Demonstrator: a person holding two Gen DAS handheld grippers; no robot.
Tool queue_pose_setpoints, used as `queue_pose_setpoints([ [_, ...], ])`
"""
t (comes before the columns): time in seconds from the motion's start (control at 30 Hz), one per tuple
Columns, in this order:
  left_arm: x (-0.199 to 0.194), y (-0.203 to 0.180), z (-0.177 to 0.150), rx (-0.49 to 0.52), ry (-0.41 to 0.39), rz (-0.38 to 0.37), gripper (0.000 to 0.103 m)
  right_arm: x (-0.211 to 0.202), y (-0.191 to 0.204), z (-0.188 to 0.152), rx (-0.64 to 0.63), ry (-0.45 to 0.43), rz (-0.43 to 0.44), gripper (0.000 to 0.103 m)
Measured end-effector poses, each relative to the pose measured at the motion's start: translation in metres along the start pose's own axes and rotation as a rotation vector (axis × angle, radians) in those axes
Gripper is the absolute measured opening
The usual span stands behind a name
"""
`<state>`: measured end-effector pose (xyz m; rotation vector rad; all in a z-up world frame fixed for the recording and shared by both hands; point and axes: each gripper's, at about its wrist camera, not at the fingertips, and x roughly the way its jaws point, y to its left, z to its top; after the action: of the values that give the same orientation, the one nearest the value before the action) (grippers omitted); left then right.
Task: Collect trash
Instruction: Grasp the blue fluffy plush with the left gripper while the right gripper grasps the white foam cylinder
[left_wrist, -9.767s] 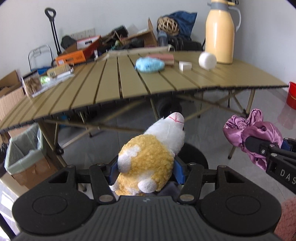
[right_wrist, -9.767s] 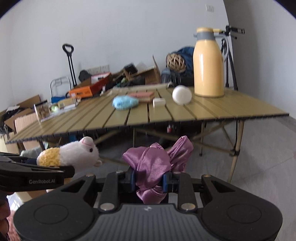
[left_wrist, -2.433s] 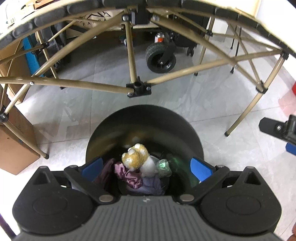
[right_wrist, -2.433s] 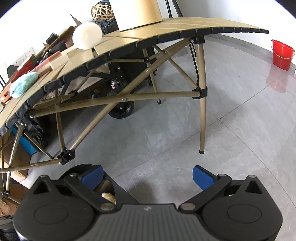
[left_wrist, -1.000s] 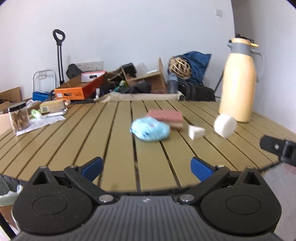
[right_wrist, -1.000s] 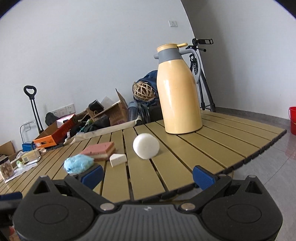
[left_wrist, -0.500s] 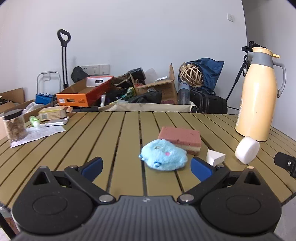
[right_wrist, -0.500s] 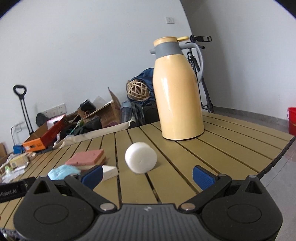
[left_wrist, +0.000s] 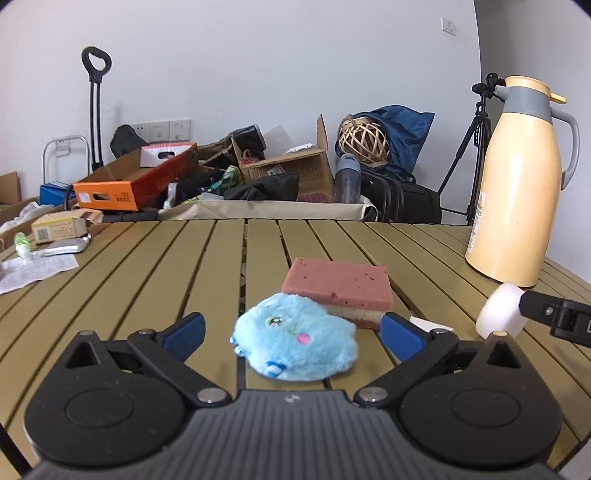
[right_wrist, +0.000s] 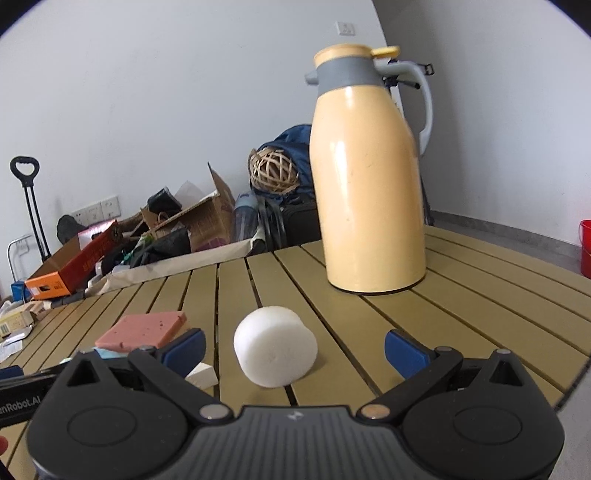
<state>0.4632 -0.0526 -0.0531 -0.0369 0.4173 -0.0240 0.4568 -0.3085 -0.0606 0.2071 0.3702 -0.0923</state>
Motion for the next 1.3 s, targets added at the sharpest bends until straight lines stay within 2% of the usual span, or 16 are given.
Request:
queue_pose_setpoints([
  [0.23,0.022,-0.005,0.004,0.033,0.044,0.0,0.103,0.021,0.002,0.004,0.001,0.029,0.012,0.103],
  [0.43,0.033,-0.011,0.004,0.069,0.098,-0.057,0.103,0.027,0.004,0.003,-0.007,0.035,0.003,0.103],
  [0.5,0.035,-0.013,0.004,0.08,0.113,-0.054,0.102,0.029,0.003,0.005,0.011,0.045,0.011,0.103],
  [0.57,0.039,-0.014,0.004,0.077,0.132,-0.045,0.095,0.03,0.003,0.006,0.028,0.047,0.017,0.103],
  [0.63,0.042,-0.012,0.004,0.067,0.146,-0.033,0.076,0.03,0.003,0.006,0.032,0.044,0.014,0.103],
  [0.67,0.045,-0.009,0.004,0.053,0.16,-0.037,0.07,0.031,0.003,0.006,0.031,0.047,0.01,0.103],
  [0.7,0.046,-0.006,0.004,0.039,0.169,-0.049,0.07,0.031,0.004,0.005,0.03,0.052,0.006,0.103],
  [0.93,0.038,0.005,0.004,-0.012,0.134,-0.058,0.062,0.033,0.005,0.004,0.021,0.055,-0.01,0.103],
  [1.3,0.016,0.017,0.009,-0.062,0.006,-0.014,0.062,0.045,0.013,0.005,-0.003,0.105,-0.019,0.103],
])
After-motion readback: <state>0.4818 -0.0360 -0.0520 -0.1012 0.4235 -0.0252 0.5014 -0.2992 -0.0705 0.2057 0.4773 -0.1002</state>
